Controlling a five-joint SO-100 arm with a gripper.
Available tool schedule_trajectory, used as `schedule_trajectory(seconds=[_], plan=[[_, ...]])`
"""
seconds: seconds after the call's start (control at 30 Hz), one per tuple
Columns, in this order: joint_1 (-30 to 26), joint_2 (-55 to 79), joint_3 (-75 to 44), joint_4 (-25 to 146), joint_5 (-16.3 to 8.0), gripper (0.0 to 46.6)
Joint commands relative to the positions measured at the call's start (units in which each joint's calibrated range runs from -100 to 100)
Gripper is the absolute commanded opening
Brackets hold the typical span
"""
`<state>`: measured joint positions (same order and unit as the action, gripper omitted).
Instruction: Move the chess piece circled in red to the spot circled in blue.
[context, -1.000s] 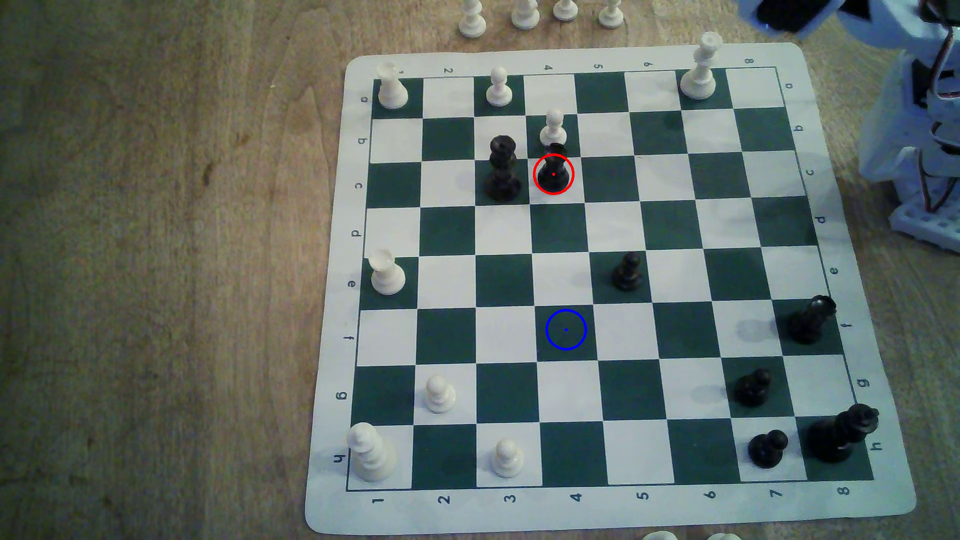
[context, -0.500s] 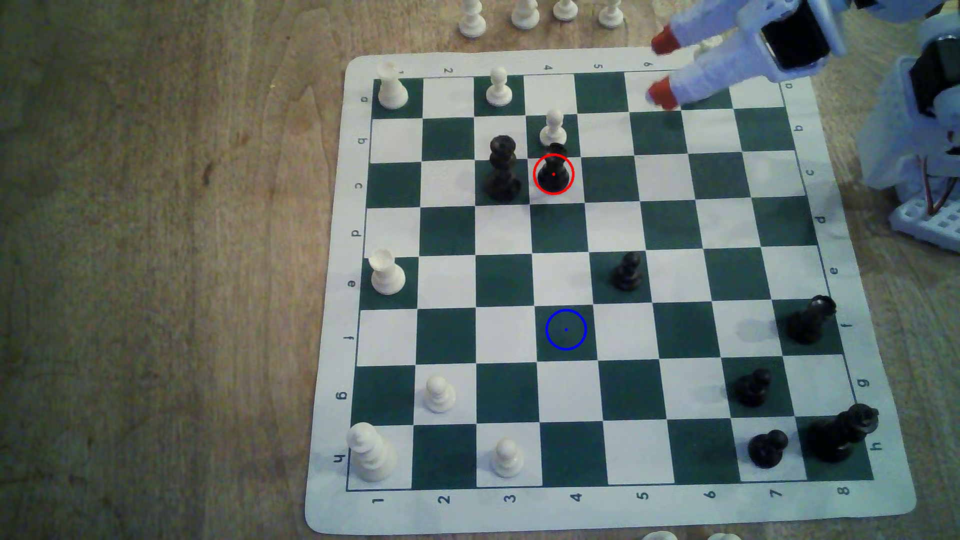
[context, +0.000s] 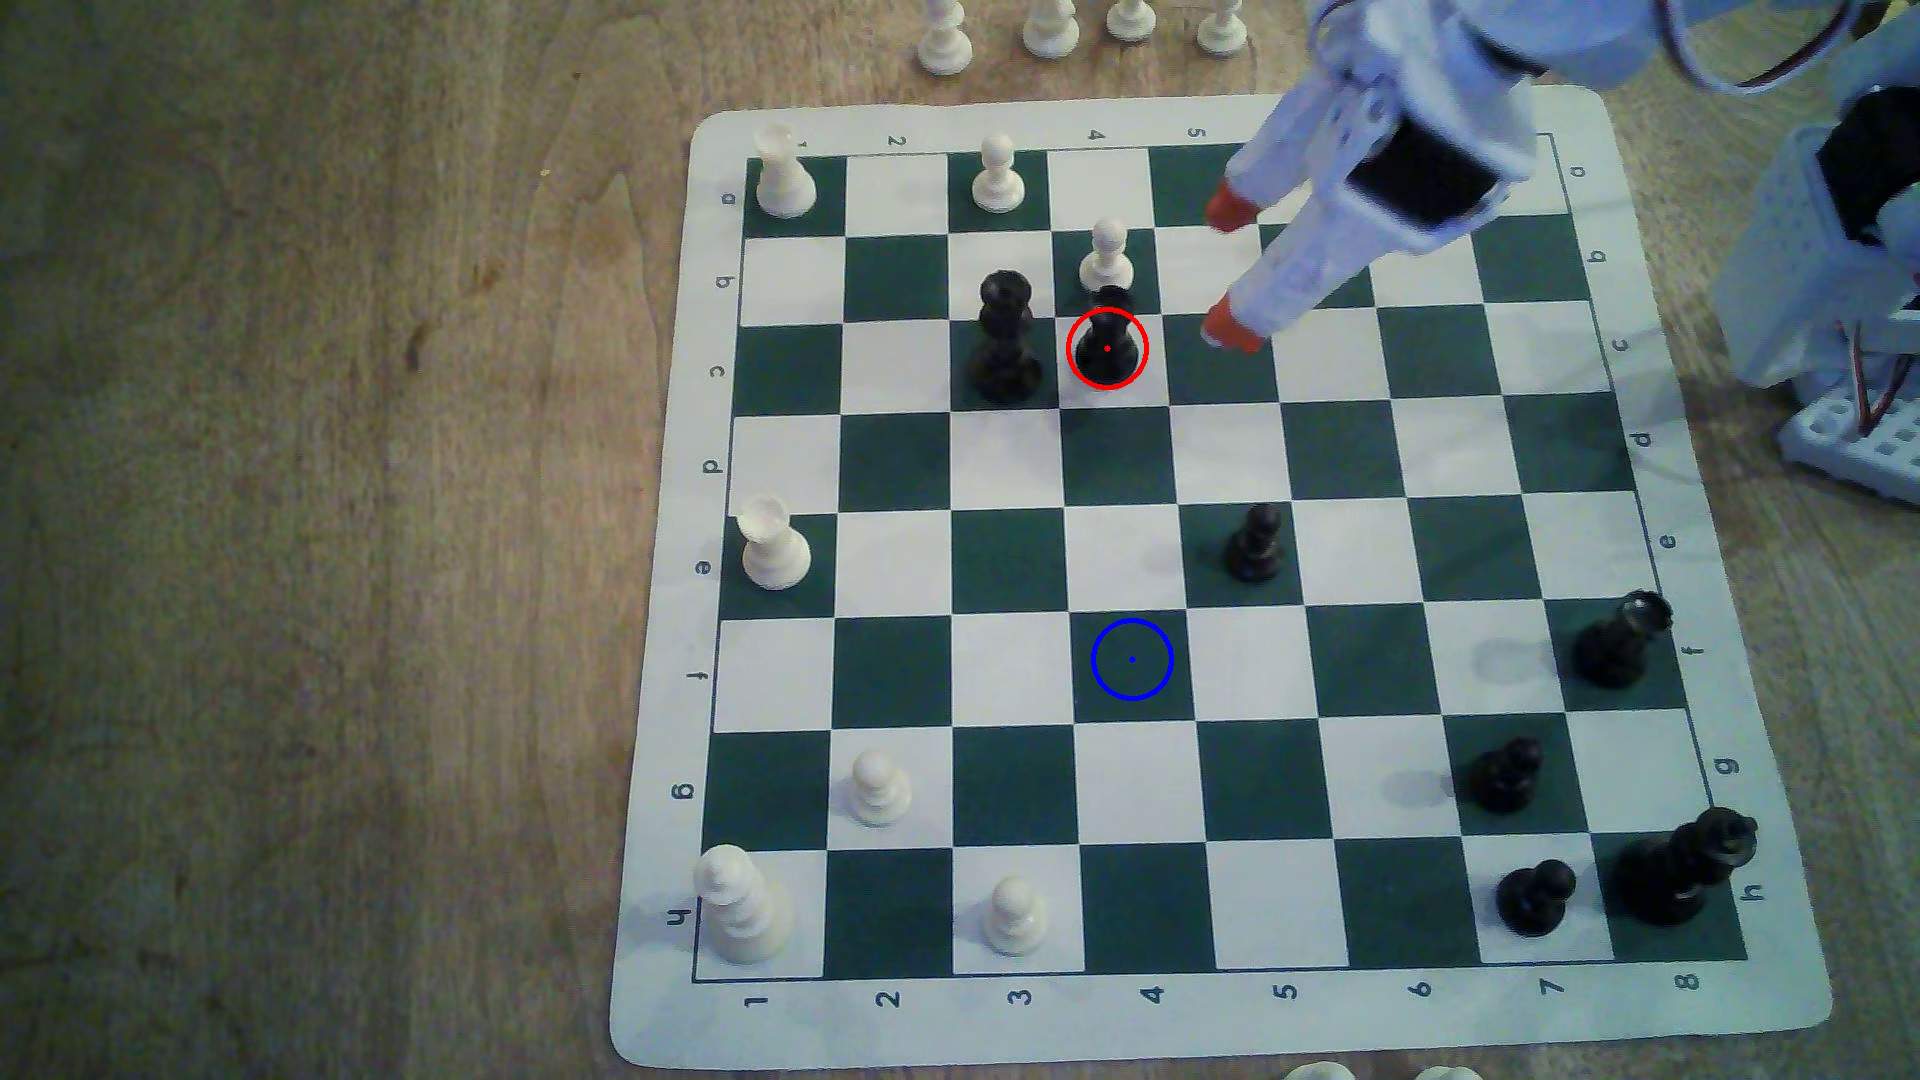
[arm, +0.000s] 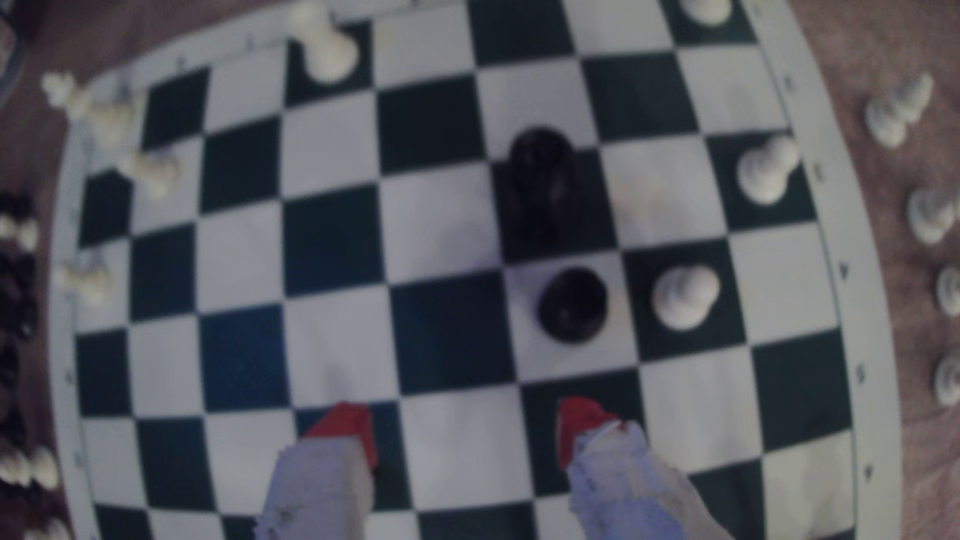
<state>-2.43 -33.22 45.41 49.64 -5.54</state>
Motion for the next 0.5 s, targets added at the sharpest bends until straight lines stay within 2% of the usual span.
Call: schedule_trajectory(seconds=[0.0, 0.23, 0.33, 0.47], plan=[[-0.73, 2.32, -2.71, -0.5, 0.34, 19.1], [1.38, 7.92, -1.99, -4.27, 0.78, 23.3], [2.47, 9.88, -0.17, -8.04, 1.61, 27.9], [3.33, 13.02, -0.08, -12.79, 1.61, 28.8]])
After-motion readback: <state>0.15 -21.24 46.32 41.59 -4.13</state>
